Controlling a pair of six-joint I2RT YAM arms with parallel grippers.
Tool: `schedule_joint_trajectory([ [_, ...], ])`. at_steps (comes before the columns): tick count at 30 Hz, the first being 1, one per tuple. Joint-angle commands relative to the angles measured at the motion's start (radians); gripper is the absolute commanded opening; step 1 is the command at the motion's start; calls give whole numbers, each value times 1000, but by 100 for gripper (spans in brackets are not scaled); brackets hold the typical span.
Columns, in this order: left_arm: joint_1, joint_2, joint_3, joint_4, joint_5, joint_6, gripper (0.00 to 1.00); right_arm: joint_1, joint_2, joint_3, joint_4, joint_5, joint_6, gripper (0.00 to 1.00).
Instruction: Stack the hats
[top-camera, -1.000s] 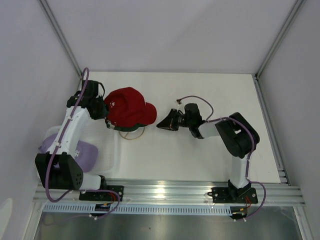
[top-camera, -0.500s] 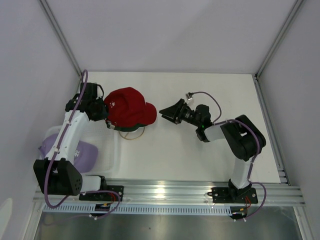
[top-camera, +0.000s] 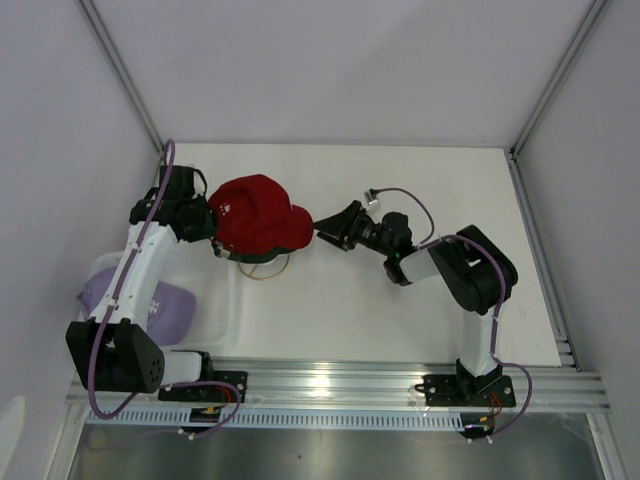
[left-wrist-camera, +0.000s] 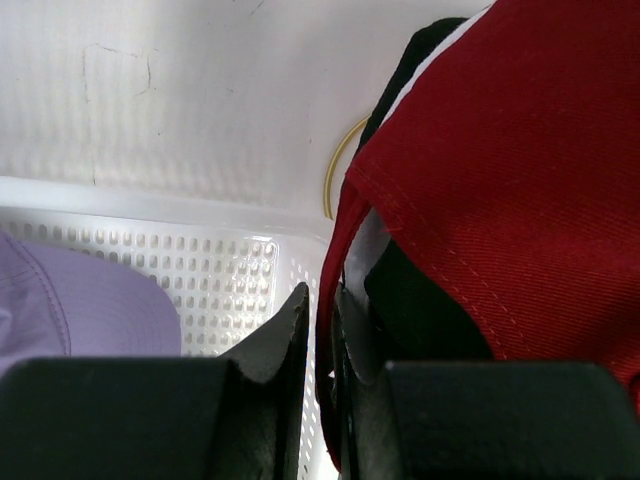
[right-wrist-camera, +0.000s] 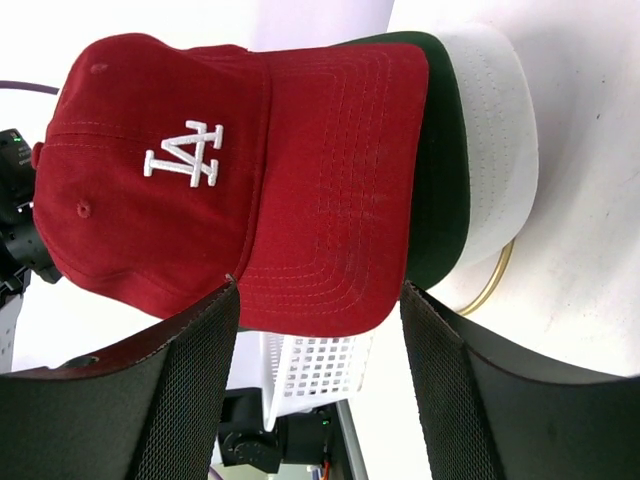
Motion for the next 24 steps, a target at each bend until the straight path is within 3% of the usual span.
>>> schedule_joint_trajectory([
  [1, 1, -32, 13, 0, 34, 24, 17, 17, 30, 41, 42, 15, -12, 68],
  [16, 1, -24, 3, 6, 38, 30, 16, 52, 78, 105, -14, -5, -14, 62],
  [22, 1, -22, -2, 9, 39, 31, 16, 61, 116, 121, 52, -36, 26, 50],
  [24, 1, -18, -2, 9, 39, 33, 16, 67, 124, 124, 54, -34, 26, 35],
])
